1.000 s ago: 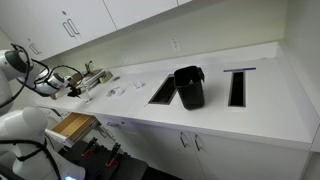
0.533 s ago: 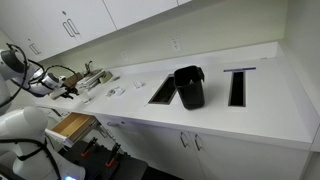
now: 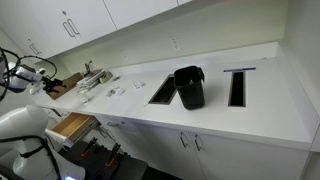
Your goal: Remove the cup from the drawer and put the white object inside.
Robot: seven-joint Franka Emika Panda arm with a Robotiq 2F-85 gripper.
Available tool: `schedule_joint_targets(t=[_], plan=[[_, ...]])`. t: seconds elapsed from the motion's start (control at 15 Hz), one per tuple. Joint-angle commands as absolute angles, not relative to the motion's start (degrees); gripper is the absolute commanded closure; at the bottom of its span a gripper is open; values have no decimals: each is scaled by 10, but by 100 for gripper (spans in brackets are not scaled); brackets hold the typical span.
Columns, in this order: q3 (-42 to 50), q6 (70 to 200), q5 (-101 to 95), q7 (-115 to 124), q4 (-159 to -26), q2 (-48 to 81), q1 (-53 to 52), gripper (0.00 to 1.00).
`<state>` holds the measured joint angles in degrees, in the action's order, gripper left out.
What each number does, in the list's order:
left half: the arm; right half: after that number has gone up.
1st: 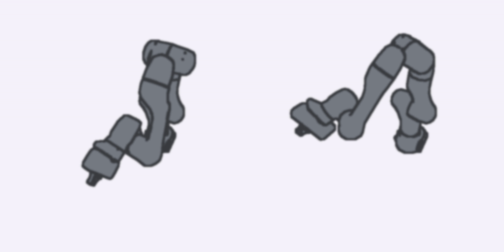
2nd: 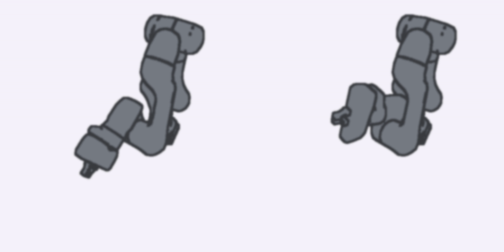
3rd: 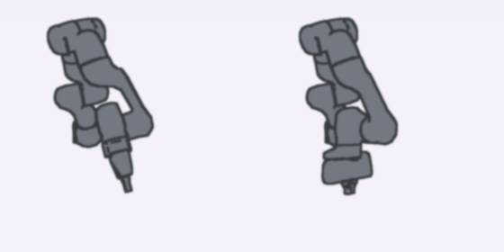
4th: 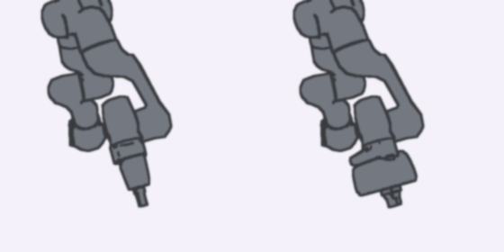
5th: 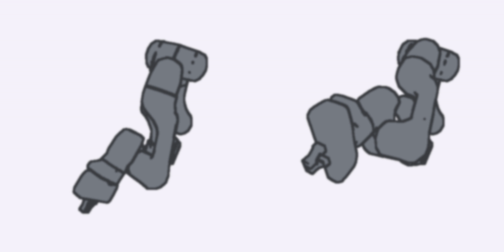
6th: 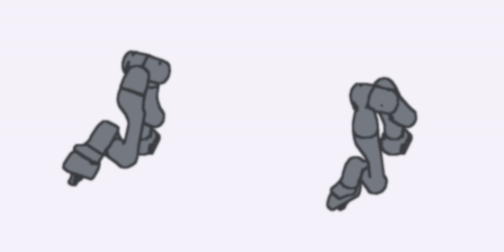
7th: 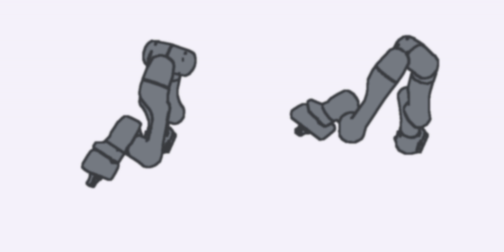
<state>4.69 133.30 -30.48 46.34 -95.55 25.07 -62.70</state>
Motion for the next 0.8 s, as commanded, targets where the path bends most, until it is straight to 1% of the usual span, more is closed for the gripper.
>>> schedule_joint_targets(t=[0.0, 0.2, 0.27, 0.33, 0.4, 0.53, 0.73], plan=[[38, 1256, -374, 568, -1052, 143, -632, 0], [0, 1205, -403, 621, -1126, 70, -596, 0], [-14, 1214, -403, 619, -1159, 44, -575, 0], [-31, 1250, -395, 593, -1189, 25, -552, 0], [-49, 1212, -397, 602, -1107, 88, -545, 0], [-68, 1228, -395, 601, -1152, 55, -519, 0], [-75, 1225, -397, 602, -1172, 35, -502, 0]])
